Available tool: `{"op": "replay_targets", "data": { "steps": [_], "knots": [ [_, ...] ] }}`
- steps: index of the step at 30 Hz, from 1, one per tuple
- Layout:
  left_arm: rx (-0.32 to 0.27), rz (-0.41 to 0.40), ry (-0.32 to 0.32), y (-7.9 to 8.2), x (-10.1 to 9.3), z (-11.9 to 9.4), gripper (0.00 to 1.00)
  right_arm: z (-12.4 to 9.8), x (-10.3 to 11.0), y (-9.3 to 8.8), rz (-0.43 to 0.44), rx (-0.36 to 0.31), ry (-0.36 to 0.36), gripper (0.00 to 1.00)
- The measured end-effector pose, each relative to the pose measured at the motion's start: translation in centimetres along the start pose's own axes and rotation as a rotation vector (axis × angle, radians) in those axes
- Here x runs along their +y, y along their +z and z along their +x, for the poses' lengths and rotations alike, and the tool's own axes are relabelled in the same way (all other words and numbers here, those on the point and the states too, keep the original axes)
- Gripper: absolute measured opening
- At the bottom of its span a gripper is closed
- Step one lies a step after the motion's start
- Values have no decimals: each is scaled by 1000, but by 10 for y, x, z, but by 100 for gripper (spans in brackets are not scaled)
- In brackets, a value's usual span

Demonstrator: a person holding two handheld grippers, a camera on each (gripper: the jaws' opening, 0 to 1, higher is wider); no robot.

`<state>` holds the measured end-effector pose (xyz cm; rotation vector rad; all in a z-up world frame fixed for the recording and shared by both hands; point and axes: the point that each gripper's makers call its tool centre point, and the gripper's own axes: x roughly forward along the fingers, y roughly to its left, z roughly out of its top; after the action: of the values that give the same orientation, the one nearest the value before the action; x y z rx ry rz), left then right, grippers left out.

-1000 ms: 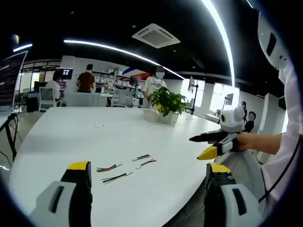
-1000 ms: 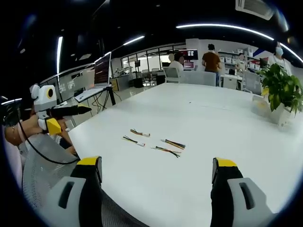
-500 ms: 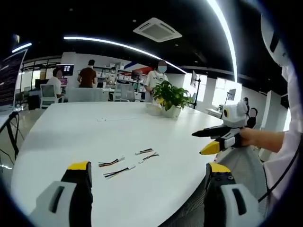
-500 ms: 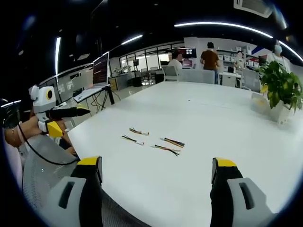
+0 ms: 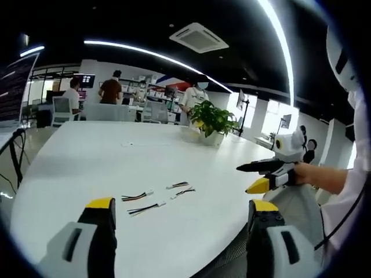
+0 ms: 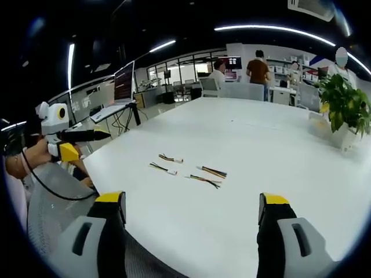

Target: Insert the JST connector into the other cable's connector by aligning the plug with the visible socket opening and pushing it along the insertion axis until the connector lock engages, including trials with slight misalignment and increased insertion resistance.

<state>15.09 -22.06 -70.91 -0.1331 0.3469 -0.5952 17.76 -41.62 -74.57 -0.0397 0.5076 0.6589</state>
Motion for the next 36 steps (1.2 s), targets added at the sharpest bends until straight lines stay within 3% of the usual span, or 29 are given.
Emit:
{"op": "replay_targets", "data": {
  "steps": [9, 12, 25, 31, 36],
  "knots": [
    [42, 38, -9, -7, -4, 3, 92, 1, -1, -3, -6, 20, -4, 93],
    [39, 83, 37, -5, 3, 1, 92, 1, -1, -4, -8, 23, -5, 93],
    [44, 81, 25, -6, 0, 0, 90, 2, 0, -8, -17, 39, -2, 92],
    [1, 11, 6, 1, 2, -2, 91, 2, 0, -7, -16, 39, -5, 92],
    [21, 21, 9, -3, 2, 0, 91, 2, 1, -7, -13, 40, 0, 91]
  ]
}}
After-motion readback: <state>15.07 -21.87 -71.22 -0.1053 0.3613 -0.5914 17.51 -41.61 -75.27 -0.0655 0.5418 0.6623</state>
